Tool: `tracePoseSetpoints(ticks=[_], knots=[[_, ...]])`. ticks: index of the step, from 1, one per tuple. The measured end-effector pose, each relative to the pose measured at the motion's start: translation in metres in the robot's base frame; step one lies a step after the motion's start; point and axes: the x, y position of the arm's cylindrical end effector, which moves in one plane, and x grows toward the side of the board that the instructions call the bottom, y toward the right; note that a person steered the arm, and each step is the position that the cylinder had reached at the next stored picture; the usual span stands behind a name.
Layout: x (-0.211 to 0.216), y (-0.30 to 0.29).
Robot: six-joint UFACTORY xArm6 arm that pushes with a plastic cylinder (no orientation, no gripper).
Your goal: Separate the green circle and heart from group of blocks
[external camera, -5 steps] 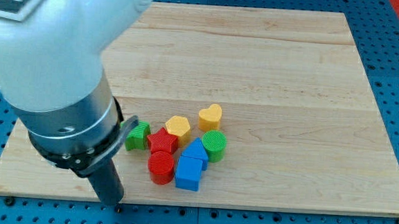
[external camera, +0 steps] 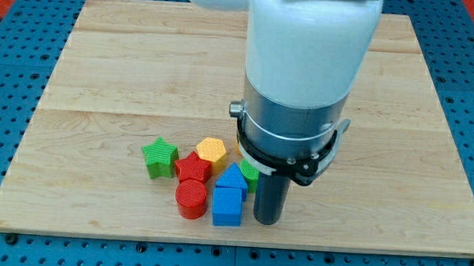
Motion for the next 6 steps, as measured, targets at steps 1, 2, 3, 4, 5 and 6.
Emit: tracePoseSetpoints(ticks=[1, 2, 3, 4, 5, 6], knots=[[-0.038, -0.022], [-0.065, -0.054], [-0.088, -0.03], [-0.113, 0.009], [-0.108, 0.08], [-0.158, 0.046]])
